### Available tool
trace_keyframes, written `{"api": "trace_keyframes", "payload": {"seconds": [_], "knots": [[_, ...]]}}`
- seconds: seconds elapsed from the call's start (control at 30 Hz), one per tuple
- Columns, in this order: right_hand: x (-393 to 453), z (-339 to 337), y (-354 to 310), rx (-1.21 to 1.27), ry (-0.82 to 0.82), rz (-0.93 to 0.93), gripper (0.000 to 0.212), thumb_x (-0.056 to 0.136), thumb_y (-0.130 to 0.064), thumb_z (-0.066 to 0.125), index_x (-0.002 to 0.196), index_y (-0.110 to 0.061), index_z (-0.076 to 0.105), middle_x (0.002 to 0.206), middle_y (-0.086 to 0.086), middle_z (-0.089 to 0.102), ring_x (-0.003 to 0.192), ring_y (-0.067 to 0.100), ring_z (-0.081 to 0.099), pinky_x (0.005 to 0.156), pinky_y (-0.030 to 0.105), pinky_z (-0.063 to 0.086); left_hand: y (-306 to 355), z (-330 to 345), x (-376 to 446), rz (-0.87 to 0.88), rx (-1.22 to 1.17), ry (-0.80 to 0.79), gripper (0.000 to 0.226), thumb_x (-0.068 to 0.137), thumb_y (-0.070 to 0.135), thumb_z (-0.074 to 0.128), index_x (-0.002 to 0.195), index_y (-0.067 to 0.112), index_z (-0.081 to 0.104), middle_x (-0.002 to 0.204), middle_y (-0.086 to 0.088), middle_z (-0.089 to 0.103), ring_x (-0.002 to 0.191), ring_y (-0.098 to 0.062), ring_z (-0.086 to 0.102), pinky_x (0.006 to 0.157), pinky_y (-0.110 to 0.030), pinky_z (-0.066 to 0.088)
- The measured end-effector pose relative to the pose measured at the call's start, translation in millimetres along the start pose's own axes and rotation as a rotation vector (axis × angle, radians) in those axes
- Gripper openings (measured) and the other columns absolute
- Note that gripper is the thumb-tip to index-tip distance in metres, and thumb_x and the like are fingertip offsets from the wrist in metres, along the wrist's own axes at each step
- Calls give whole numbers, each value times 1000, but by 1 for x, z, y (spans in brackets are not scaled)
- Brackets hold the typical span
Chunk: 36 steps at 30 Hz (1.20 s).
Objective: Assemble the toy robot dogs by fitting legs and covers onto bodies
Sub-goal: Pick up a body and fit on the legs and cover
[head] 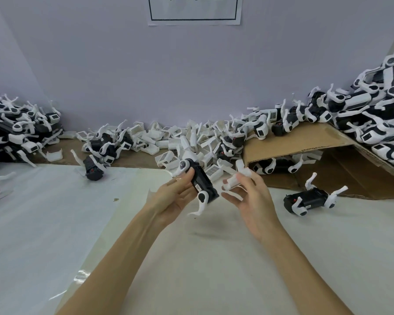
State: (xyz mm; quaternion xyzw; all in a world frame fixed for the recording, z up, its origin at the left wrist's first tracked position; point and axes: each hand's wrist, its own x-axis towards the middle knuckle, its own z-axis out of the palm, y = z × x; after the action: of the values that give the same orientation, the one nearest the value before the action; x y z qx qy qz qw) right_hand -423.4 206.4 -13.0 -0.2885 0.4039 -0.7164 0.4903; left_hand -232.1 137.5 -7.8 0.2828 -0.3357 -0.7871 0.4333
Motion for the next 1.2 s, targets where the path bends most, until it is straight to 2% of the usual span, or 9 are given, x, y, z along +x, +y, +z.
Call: {"api": "trace_keyframes", "payload": {"seconds": [0.13,0.2,0.3,0.5,0.7,0.9,1.0,1.1,1.2], "knots": [[-3,-2,1,-273,-6,-114,36,99,-23,71,130,-10,58,107,1,76,110,16,72,84,33,51,-9,7,0,58,48,12,70,79,18,85,140,-8,61,130,-24,72,114,-34,75,88,-35,64],[-6,-2,1,-439,-49,-164,27,100,-25,69,126,-22,67,105,-11,76,104,8,69,89,33,52,-14,10,-2,62,73,-37,69,84,18,82,142,-9,58,132,-25,71,119,-36,73,91,-36,63],[-12,2,3,-648,-125,-236,34,103,-28,66,137,-30,67,127,-16,70,114,9,67,100,35,55,-17,13,-5,58,90,-131,59,92,15,77,143,-8,58,138,-26,68,126,-38,69,95,-37,61],[-22,8,7,-675,-113,-346,36,104,-29,64,140,-28,63,127,-12,70,112,13,68,96,40,57,-12,16,-7,57,77,-117,56,89,15,79,139,-5,64,138,-21,70,124,-33,71,92,-37,63],[-23,9,16,-938,-177,-498,47,106,-27,59,152,-22,50,128,-7,61,123,-5,54,99,8,40,-15,17,-11,185,191,14,49,79,16,91,119,-1,69,119,-19,77,113,-34,76,91,-41,64],[-25,11,23,-1051,-199,-417,67,95,-23,76,154,-20,45,142,-8,59,133,8,54,107,22,47,-20,19,-12,286,307,50,45,73,11,97,100,11,61,91,1,77,93,-23,78,81,-37,65],[-25,8,23,-1035,-77,-408,43,91,-22,80,129,-25,60,112,-11,72,105,11,68,87,31,57,-27,22,-13,393,590,82,45,76,21,98,96,11,59,101,2,72,93,-18,72,83,-34,57],[-27,6,24,-1045,-46,-399,41,93,-11,73,127,-25,56,107,-11,70,97,10,66,75,15,50,-38,25,-14,551,829,99,45,76,33,98,95,23,58,103,7,68,99,-9,65,82,-15,49],[-27,7,24,-1028,-103,-347,44,97,-3,61,132,-24,45,114,-6,69,101,15,66,80,25,53,-43,24,-11,604,847,15,41,81,35,92,100,24,57,106,2,64,105,-16,64,87,-30,60]]}}
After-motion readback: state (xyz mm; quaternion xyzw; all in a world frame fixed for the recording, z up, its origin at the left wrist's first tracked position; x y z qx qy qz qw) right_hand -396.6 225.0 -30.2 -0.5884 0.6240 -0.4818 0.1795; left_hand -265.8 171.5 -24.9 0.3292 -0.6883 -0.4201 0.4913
